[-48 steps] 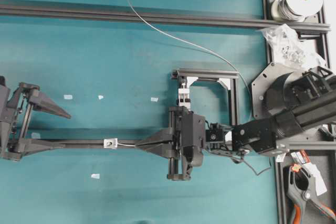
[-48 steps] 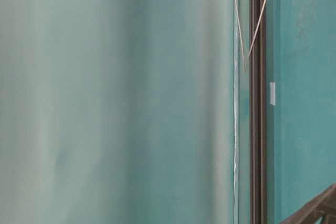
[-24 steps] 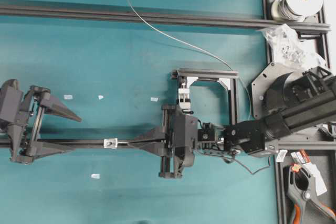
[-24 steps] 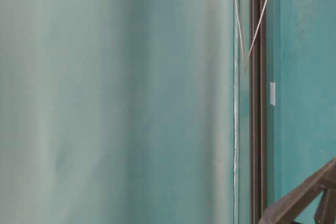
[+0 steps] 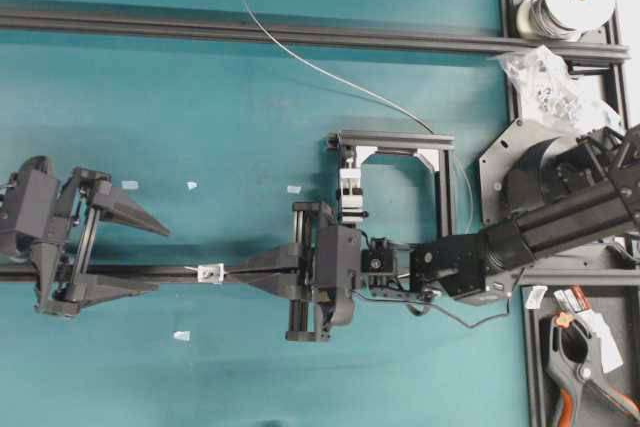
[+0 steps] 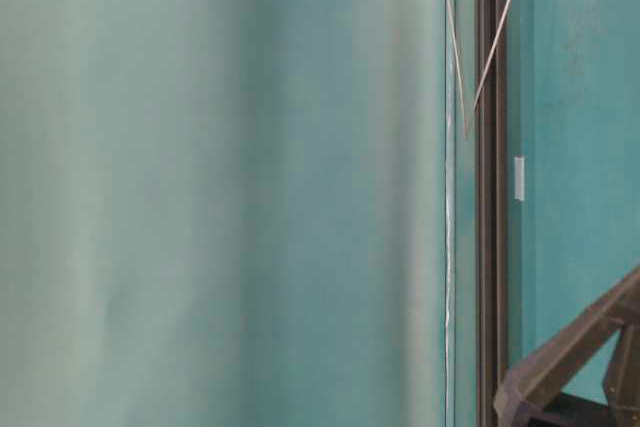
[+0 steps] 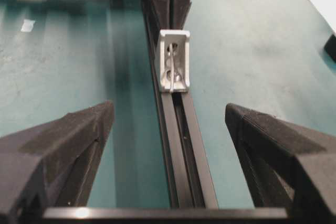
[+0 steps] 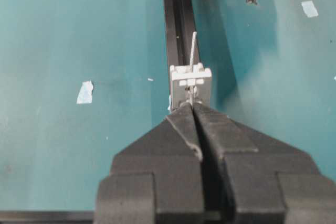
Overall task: Insert the wire through the hole in the metal fitting.
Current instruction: 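Push the wire tip through the bracket hole with the right gripper, then move the left gripper to the wire end protruding past the bracket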
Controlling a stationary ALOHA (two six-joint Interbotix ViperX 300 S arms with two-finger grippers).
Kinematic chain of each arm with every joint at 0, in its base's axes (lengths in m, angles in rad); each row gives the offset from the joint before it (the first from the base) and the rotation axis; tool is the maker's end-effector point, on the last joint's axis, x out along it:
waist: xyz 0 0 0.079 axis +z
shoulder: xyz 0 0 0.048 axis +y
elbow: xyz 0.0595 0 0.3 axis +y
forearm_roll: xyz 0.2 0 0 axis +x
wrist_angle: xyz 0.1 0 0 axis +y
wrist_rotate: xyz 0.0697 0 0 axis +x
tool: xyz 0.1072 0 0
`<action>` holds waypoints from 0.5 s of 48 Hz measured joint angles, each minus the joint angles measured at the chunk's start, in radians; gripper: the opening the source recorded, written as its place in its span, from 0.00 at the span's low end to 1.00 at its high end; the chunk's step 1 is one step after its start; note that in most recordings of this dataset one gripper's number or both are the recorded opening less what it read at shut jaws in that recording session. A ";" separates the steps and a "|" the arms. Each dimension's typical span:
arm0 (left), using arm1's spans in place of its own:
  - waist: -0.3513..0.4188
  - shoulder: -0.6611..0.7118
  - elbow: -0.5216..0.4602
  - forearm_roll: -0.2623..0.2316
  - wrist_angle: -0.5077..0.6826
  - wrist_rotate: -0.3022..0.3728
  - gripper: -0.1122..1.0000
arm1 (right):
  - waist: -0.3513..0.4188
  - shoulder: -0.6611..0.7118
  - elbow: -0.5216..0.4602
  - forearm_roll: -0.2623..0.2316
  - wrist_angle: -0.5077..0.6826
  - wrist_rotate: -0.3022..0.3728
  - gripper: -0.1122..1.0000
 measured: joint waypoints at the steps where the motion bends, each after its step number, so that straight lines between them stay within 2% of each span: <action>1: 0.000 0.000 -0.002 0.002 0.002 0.002 0.80 | 0.000 0.000 0.000 0.000 0.000 0.000 0.10; 24: 0.002 0.000 -0.063 0.002 0.080 0.002 0.80 | -0.002 0.002 -0.008 0.000 -0.003 -0.006 0.10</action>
